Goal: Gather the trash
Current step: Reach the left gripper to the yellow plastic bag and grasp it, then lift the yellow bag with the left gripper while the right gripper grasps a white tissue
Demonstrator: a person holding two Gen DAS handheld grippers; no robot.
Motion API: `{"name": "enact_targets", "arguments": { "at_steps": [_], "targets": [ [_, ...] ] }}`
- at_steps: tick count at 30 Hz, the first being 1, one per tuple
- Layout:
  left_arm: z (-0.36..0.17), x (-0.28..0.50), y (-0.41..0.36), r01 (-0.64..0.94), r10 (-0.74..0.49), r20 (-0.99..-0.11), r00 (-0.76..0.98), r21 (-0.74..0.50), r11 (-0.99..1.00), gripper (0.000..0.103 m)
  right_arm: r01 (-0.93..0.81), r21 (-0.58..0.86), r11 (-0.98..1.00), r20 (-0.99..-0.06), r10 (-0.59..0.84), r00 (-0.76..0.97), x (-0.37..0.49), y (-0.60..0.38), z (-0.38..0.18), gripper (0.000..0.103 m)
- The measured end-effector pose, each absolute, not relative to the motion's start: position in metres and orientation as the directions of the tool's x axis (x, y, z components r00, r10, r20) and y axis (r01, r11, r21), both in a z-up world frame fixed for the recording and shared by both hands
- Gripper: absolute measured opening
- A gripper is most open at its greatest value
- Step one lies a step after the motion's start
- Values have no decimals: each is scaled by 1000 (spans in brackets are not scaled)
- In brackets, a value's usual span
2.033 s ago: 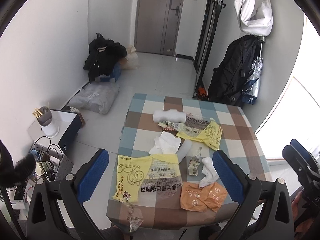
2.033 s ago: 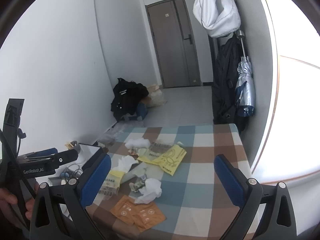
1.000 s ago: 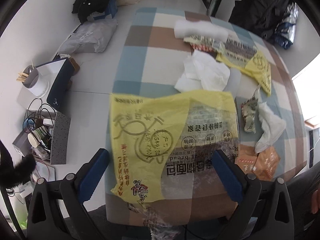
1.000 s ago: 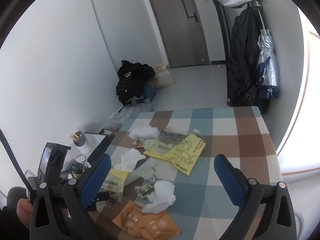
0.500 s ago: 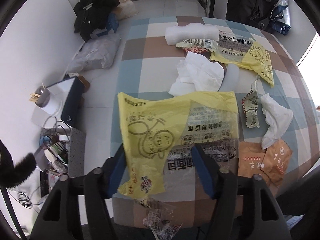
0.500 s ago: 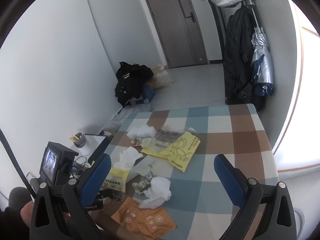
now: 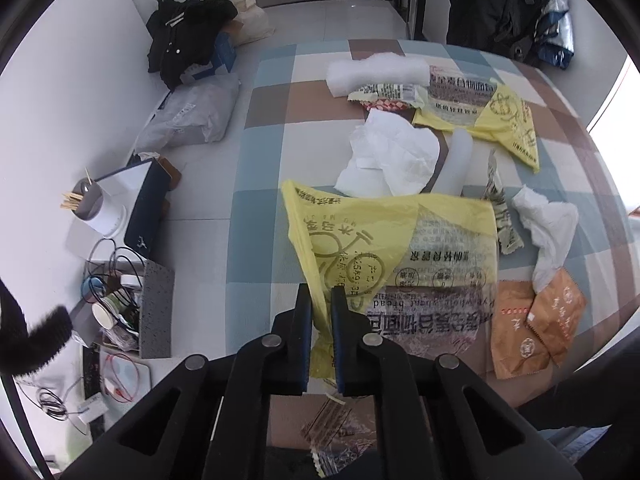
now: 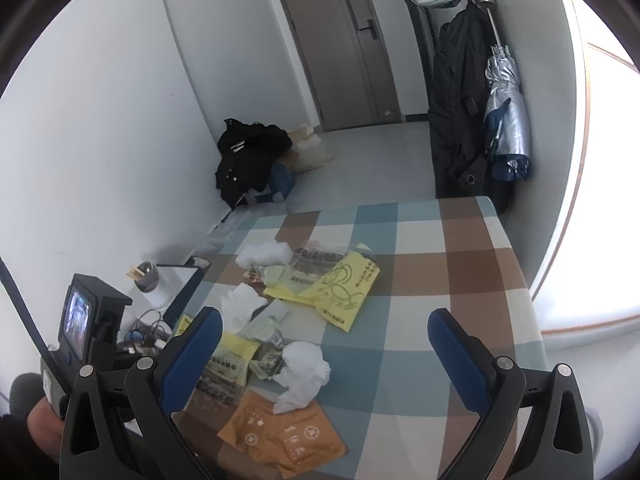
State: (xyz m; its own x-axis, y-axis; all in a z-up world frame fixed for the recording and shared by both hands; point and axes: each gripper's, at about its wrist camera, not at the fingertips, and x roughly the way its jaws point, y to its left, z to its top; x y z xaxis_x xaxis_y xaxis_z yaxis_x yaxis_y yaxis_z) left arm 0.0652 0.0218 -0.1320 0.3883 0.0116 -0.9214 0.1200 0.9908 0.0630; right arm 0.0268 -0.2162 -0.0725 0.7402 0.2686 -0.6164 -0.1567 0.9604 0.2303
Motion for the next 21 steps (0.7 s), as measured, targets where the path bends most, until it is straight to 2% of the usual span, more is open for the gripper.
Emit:
{"name": "enact_targets", "arguments": {
  "at_steps": [14,21],
  "targets": [
    [-105,63,40,60,-243,-875,420,-240,969,2,-148,219,965,-628,255,735,23,-211,-76,103],
    [-89,58,45,75,-310,-834,456,-311,947,2,-145,223,964,-631,256,732,24,-211,-78,103]
  ]
}}
